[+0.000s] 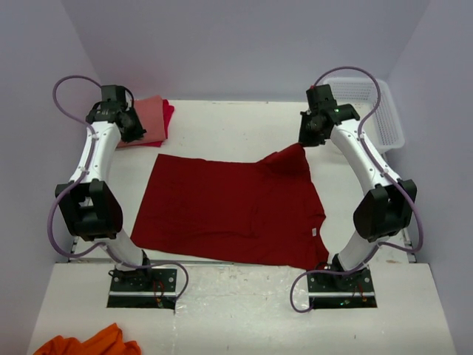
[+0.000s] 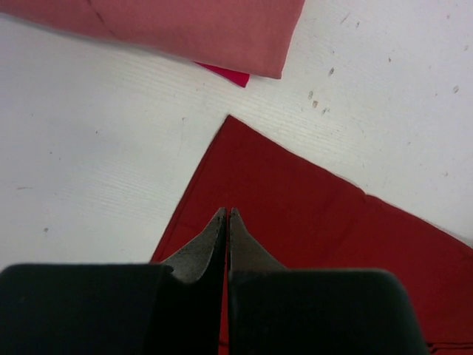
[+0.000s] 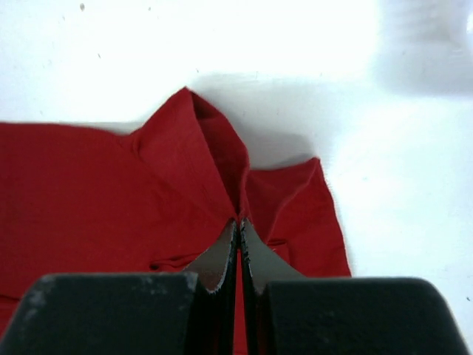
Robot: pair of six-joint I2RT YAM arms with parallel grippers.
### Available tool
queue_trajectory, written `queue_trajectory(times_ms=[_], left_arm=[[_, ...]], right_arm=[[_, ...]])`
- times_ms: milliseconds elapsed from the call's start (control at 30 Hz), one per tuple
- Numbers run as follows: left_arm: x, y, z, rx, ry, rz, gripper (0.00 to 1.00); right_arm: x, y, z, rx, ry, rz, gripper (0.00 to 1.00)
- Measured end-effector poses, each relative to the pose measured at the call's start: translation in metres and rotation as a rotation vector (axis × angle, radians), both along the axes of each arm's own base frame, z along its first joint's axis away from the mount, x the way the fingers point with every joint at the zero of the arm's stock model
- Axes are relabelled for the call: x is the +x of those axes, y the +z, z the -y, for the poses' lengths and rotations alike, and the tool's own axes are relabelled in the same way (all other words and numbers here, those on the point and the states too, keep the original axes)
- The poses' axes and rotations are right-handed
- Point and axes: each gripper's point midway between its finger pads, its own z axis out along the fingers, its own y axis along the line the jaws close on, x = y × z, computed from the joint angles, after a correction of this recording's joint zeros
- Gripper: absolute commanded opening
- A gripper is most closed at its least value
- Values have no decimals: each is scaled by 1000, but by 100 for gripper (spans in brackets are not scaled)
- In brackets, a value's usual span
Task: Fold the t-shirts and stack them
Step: Grap the side of the flattened tshirt furthest away from the robot with both arms
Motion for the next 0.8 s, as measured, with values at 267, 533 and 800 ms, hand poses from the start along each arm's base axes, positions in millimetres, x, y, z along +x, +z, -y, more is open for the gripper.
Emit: queue_trajectory(times_ms=[267,533,800], left_arm=[[10,-42,5,-25,-27,-92,43],[1,-103,14,-24,-33,-242,59],[3,-149,37,-4,-86,-337,64]], right_arm=[[19,22,5,29,-3,53,0],[14,5,-4,60,24,1,0],[12,1,-8,79,36,-8,0]])
